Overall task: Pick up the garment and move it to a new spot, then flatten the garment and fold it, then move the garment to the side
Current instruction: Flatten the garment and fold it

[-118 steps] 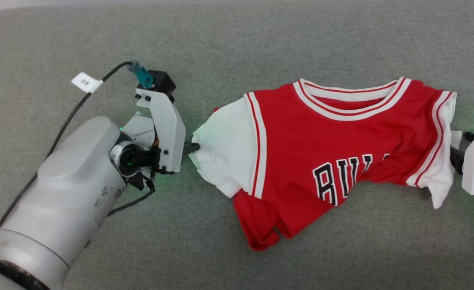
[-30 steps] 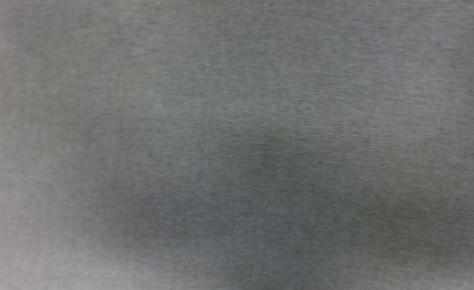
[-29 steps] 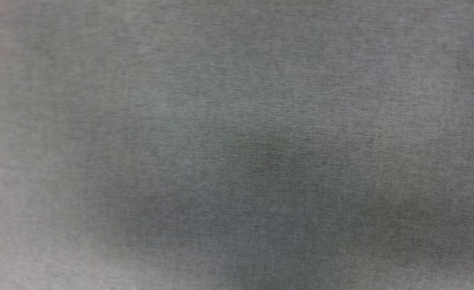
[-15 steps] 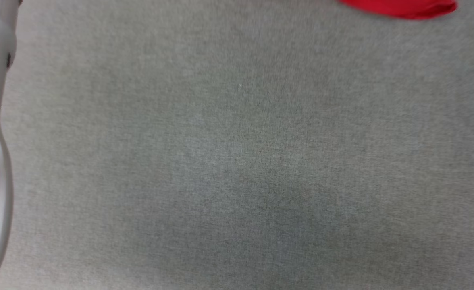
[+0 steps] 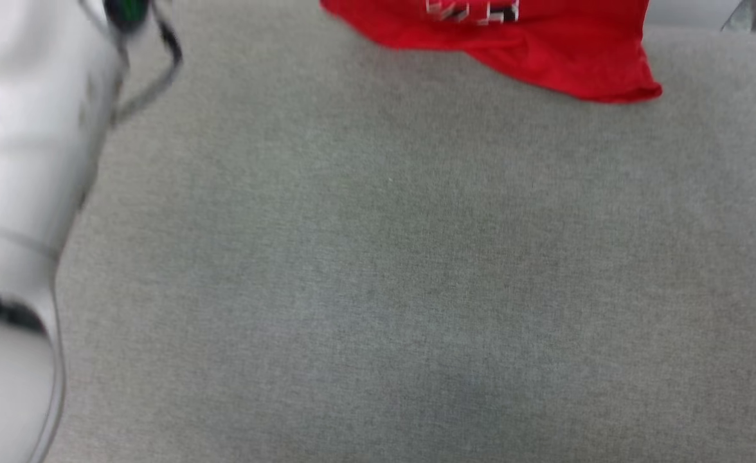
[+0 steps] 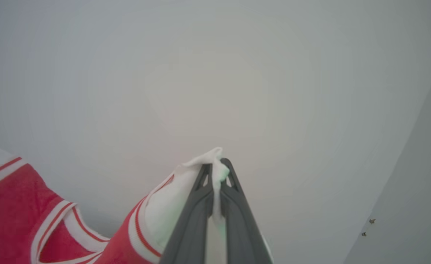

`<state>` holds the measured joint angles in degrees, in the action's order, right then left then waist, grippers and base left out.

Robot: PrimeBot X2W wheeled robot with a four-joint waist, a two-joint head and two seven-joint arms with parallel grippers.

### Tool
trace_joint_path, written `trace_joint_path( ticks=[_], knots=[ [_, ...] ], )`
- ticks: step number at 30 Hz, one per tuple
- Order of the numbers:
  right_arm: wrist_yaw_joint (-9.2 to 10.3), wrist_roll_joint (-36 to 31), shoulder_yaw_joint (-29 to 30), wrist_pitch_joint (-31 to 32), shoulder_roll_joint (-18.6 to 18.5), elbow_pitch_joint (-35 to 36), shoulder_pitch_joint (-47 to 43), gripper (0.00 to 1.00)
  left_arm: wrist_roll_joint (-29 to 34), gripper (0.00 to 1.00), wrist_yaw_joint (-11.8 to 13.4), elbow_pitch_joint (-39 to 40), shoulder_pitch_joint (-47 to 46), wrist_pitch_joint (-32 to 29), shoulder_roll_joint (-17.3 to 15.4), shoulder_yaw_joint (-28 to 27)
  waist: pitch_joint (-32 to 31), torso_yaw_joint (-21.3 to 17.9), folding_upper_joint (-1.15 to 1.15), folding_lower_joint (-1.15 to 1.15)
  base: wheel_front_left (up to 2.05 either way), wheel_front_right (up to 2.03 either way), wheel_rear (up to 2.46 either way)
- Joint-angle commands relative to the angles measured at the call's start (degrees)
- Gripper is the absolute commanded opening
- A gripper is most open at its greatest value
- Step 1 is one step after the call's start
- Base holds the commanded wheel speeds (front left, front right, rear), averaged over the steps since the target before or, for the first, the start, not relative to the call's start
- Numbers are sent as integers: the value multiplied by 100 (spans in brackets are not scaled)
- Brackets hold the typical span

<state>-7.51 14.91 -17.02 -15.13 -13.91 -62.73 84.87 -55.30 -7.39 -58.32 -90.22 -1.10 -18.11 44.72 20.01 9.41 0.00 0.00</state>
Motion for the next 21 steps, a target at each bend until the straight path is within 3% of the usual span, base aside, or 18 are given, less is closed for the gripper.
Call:
trace_joint_path(
  ticks=[1,5,13,18,21],
  knots=[
    [2,442,-371,35,-201,221,-409,0,-168,0,-13,339,444,-120,-158,211,-331,69,0,0,0,0,0],
    [2,1378,-1148,213,-753,996,-1154,0,-392,0,-14,1100,1080,-186,-615,689,-505,106,0,0,0,0,0],
    [2,2956,-2066,493,-2068,2623,-2841,0,-786,0,-15,2269,2335,-370,-1538,1556,-890,131,0,0,0,0,0],
    [2,3356,-2434,398,-2772,3478,-3924,0,-1040,0,-15,2710,3210,-503,-2020,1907,-1115,93,0,0,0,0,0],
    [2,3599,-2361,254,-2943,3783,-4541,0,-1247,0,4,2849,3772,-565,-2200,2011,-1237,68,0,0,0,0,0]
  ],
)
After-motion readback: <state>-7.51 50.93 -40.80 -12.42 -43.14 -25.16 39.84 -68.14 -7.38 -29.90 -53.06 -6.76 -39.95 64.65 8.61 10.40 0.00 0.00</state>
